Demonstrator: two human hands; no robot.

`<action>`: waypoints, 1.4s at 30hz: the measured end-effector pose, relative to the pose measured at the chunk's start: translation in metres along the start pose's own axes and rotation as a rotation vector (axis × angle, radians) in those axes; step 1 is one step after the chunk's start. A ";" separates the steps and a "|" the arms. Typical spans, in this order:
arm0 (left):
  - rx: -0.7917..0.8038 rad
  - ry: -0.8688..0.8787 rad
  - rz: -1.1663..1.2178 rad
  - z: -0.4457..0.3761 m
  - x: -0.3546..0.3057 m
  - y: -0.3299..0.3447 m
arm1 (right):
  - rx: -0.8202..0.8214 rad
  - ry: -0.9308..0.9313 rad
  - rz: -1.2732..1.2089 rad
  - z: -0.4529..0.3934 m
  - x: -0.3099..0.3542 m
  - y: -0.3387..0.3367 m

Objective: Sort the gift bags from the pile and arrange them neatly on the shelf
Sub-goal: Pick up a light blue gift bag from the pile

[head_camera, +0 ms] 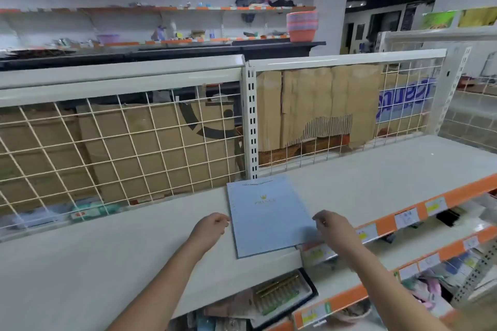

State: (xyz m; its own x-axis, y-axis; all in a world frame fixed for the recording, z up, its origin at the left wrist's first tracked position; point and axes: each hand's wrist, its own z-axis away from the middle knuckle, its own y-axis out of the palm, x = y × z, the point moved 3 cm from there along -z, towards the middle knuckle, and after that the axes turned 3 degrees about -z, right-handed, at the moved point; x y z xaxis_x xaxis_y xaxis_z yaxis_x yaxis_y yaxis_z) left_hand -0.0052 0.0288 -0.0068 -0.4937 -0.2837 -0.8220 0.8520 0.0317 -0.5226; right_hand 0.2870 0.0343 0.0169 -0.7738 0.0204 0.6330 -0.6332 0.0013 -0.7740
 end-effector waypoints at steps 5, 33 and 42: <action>-0.124 -0.237 0.212 -0.054 -0.002 0.019 | 0.113 0.061 0.080 -0.042 -0.010 0.024; -0.879 -0.122 0.841 0.243 0.062 -0.073 | 0.862 -0.141 -0.848 0.083 0.116 0.114; -1.190 -0.285 0.853 0.461 0.170 -0.121 | 1.120 -0.326 -0.707 0.275 0.196 0.206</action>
State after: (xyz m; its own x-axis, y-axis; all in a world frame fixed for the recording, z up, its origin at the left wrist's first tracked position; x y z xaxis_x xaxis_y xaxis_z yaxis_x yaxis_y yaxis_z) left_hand -0.1118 -0.4657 0.0207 0.2371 0.0540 -0.9700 0.1520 0.9841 0.0919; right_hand 0.0005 -0.2361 -0.0152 -0.1518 0.1183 0.9813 -0.4456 -0.8944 0.0389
